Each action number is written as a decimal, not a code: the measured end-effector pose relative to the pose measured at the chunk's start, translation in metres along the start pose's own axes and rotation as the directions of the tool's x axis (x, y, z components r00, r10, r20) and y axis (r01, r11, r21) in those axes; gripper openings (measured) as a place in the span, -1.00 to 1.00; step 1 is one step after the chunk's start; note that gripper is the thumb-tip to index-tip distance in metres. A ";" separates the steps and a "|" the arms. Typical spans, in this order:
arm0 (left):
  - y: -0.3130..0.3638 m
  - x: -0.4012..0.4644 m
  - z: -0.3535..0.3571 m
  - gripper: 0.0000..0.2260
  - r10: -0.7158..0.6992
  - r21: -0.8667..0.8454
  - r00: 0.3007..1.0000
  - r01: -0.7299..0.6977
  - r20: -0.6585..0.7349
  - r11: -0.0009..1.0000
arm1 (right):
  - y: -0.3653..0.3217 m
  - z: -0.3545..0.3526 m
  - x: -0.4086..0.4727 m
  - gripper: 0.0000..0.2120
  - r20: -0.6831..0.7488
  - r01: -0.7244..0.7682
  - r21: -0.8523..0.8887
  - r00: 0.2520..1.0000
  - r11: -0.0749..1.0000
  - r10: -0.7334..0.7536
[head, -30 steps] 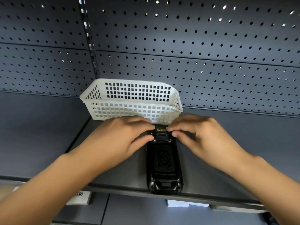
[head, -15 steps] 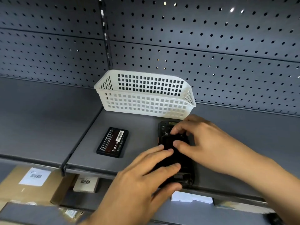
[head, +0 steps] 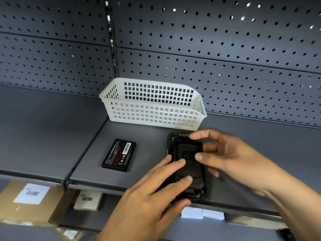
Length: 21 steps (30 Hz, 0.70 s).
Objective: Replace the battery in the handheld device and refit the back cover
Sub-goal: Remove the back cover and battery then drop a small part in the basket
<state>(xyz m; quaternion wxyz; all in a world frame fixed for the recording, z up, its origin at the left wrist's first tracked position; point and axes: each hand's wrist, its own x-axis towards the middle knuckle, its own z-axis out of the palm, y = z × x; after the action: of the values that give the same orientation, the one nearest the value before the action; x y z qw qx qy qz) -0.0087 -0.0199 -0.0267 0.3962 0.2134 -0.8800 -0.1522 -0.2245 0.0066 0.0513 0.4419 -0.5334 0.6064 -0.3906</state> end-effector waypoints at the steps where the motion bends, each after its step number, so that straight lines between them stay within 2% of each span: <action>1: 0.000 -0.001 0.001 -0.71 0.003 0.001 1.000 -0.003 -0.003 1.000 | 0.004 0.000 -0.001 -0.72 -0.023 -0.007 0.042 1.000 0.999 0.008; 8: 0.004 0.002 -0.003 -0.68 -0.008 0.010 1.000 0.008 0.022 1.000 | 0.012 0.004 -0.002 -0.72 -0.083 0.007 0.175 0.997 0.985 0.008; 11: 0.019 0.021 -0.010 -0.64 -0.023 -0.027 0.998 0.021 -0.053 0.999 | 0.001 0.002 -0.008 -0.67 -0.143 0.091 0.300 0.988 0.950 -0.049; 13: 0.034 0.040 -0.013 -0.58 -0.040 -0.054 0.995 0.035 -0.087 0.998 | -0.013 -0.004 -0.017 -0.70 -0.191 0.183 0.373 0.975 0.909 -0.118; 16: 0.052 0.064 -0.008 -0.57 0.004 -0.046 0.998 -0.007 -0.059 0.999 | -0.031 -0.028 -0.037 -0.74 -0.221 0.261 0.333 0.956 0.906 -0.194; 18: 0.061 0.072 0.004 -0.65 0.062 -0.007 0.997 -0.063 -0.035 0.998 | -0.027 -0.052 -0.050 -0.71 -0.256 0.223 0.295 0.955 0.929 -0.148; 21: 0.071 0.073 0.034 -0.74 0.116 0.016 0.993 -0.117 0.037 0.993 | -0.001 -0.081 -0.067 -0.70 -0.290 0.079 0.262 0.957 0.962 0.000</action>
<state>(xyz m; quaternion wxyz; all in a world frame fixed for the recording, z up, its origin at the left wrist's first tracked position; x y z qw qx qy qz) -0.0965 0.0086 0.0293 0.3865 0.1626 -0.8992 -0.1247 -0.2983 0.0730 0.0846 0.4097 -0.4177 0.5941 -0.5520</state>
